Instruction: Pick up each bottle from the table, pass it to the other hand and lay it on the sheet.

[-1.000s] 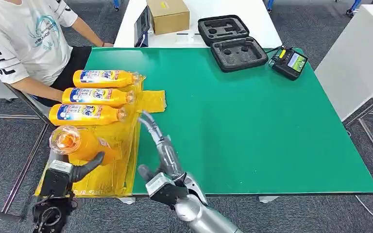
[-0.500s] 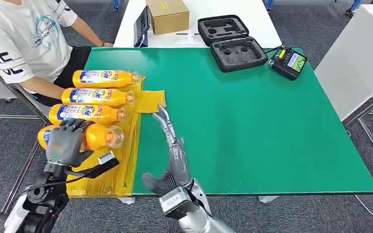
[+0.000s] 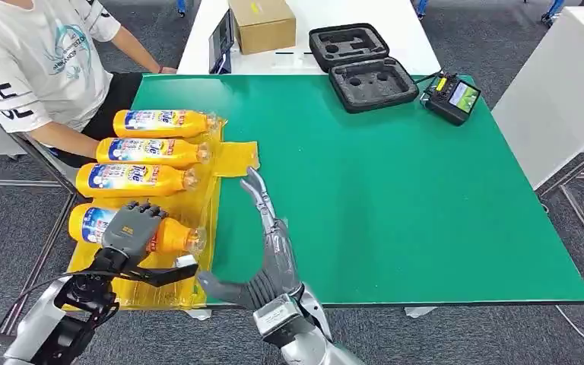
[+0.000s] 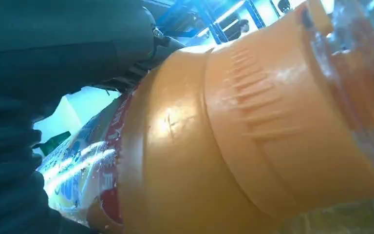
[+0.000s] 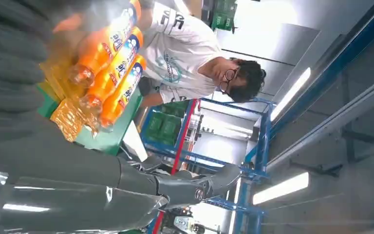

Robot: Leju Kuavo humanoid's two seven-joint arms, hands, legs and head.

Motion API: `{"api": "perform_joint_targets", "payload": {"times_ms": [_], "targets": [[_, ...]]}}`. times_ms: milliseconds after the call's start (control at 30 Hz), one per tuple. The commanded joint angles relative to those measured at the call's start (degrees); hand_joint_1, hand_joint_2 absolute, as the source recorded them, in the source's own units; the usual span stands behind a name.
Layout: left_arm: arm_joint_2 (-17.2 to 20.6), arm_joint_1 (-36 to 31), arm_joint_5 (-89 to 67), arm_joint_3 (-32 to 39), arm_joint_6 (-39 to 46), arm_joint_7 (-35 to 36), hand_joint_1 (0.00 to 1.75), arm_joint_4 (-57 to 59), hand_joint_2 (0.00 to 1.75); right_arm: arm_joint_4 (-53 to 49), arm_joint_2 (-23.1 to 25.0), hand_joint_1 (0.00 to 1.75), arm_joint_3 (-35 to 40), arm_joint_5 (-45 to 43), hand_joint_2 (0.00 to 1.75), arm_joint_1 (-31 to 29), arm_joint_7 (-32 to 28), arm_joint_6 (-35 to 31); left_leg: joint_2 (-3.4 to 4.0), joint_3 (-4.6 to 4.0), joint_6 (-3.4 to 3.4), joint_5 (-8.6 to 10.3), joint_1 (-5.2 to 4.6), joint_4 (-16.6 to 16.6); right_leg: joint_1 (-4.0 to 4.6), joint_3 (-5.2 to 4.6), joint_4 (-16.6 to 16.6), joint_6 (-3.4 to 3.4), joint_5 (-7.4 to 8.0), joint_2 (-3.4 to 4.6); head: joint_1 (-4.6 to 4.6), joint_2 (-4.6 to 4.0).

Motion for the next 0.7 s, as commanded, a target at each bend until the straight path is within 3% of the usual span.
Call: {"api": "perform_joint_targets", "payload": {"times_ms": [33, 233, 700], "targets": [[1.1, -4.5, -0.2, -3.8, -0.6, -0.1, 1.75, 7.0, 1.75, 0.8, -1.1, 0.0, -1.3, -0.5, 1.75, -0.4, 0.1, 0.2, -0.2, 0.3, -0.02, -0.07, -0.01, -0.1, -0.03, 0.33, 0.0, -0.01, -0.13, -0.12, -0.02, 0.0], [1.1, -4.5, -0.2, -3.8, -0.6, -0.1, 1.75, 7.0, 1.75, 0.8, -1.1, 0.0, -1.3, -0.5, 1.75, -0.4, 0.1, 0.2, -0.12, 0.1, -0.02, -0.01, 0.0, 0.0, -0.01, 0.12, 0.0, -0.01, -0.04, -0.07, 0.0, 0.0], [1.9, -9.8, 3.9, -8.3, -10.7, -4.2, 1.75, 15.2, 1.75, 4.4, -0.4, 0.0, -1.8, 0.5, 1.75, -0.5, 0.1, -1.6, -0.21, 0.43, -0.04, -0.06, -0.01, -0.1, -0.03, 0.48, -0.1, -0.03, -0.12, -0.1, -0.02, 0.0]]}}
